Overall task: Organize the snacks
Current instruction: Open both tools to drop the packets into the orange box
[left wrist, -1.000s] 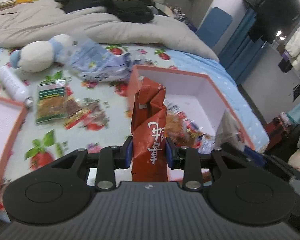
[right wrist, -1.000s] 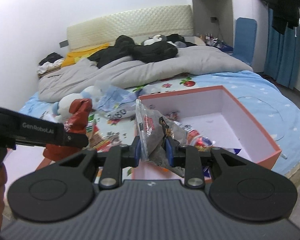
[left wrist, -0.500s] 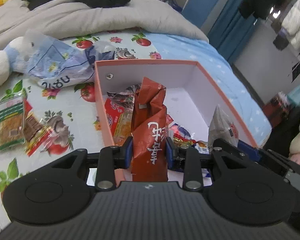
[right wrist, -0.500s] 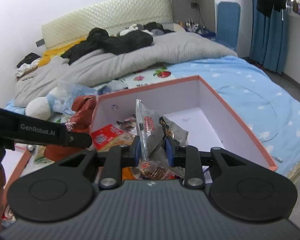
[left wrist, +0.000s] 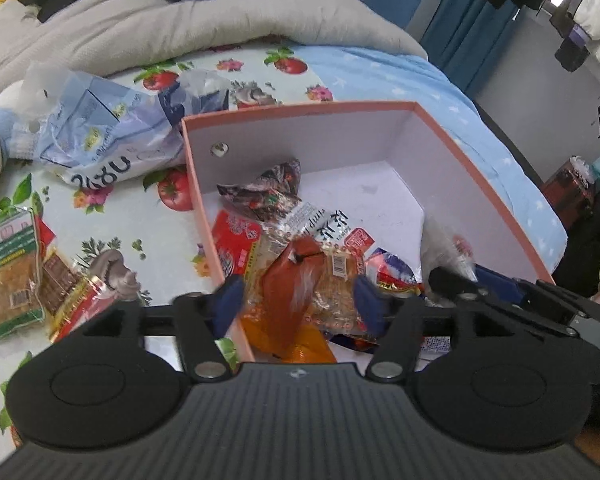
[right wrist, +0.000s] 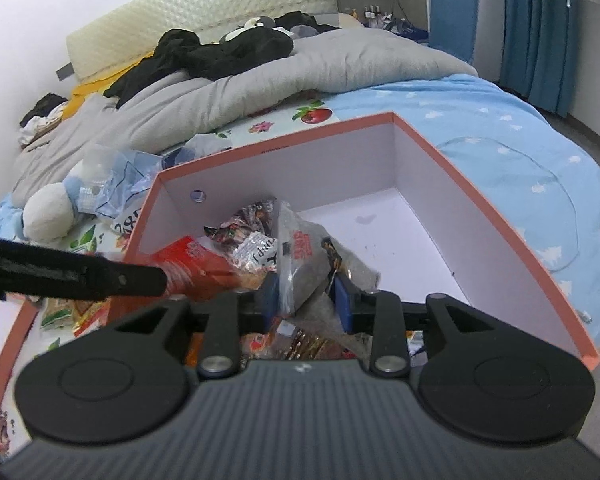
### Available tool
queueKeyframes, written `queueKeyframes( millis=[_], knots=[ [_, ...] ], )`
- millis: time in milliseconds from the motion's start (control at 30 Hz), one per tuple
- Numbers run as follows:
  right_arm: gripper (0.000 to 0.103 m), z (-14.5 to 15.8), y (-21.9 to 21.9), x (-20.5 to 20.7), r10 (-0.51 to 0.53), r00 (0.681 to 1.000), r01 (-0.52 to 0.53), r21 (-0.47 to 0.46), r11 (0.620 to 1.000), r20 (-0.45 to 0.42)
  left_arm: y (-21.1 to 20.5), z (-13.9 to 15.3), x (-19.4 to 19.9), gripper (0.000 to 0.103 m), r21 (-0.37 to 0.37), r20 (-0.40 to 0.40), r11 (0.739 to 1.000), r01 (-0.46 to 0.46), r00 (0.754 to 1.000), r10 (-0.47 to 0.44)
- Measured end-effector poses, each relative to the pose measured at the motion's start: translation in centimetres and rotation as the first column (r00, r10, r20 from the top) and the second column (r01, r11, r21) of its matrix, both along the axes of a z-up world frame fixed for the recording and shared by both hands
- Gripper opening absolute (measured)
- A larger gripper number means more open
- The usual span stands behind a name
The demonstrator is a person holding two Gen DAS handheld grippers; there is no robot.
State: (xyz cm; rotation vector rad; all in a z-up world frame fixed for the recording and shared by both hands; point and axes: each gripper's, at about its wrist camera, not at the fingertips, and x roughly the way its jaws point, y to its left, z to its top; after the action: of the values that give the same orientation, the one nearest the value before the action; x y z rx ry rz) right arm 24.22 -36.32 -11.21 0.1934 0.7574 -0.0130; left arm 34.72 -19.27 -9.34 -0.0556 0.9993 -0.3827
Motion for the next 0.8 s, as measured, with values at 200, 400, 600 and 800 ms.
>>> queueKeyframes(
  millis=[200,400,600,800],
  knots=[
    [0.060,1.8,0.2,-2.1,-0.013,0.999,0.014,-0.012,1.000,0.039,1.3,2.2,-2.4,0.068,-0.019,0.044,1.000,0.002,0.999,-0.001],
    [0.060,4.5,1.8,-5.2,0.003,0.995,-0.002,-0.018,1.000,0.099,3.4,5.2,-6.7,0.068,-0.035,0.107,0.999,-0.002,0.994,0.006],
    [0.060,6.7,4.1,-8.9,0.028,0.987,-0.028,-0.006,1.000,0.159,6.3,7.7,-11.0,0.068,-0.048,0.162,0.999,-0.021,0.986,0.029],
    [0.060,7.6,6.7,-11.8,0.081,0.979,-0.078,-0.023,0.997,0.185,8.8,9.2,-15.4,0.068,-0.067,0.206,0.997,-0.042,0.977,0.055]
  ],
)
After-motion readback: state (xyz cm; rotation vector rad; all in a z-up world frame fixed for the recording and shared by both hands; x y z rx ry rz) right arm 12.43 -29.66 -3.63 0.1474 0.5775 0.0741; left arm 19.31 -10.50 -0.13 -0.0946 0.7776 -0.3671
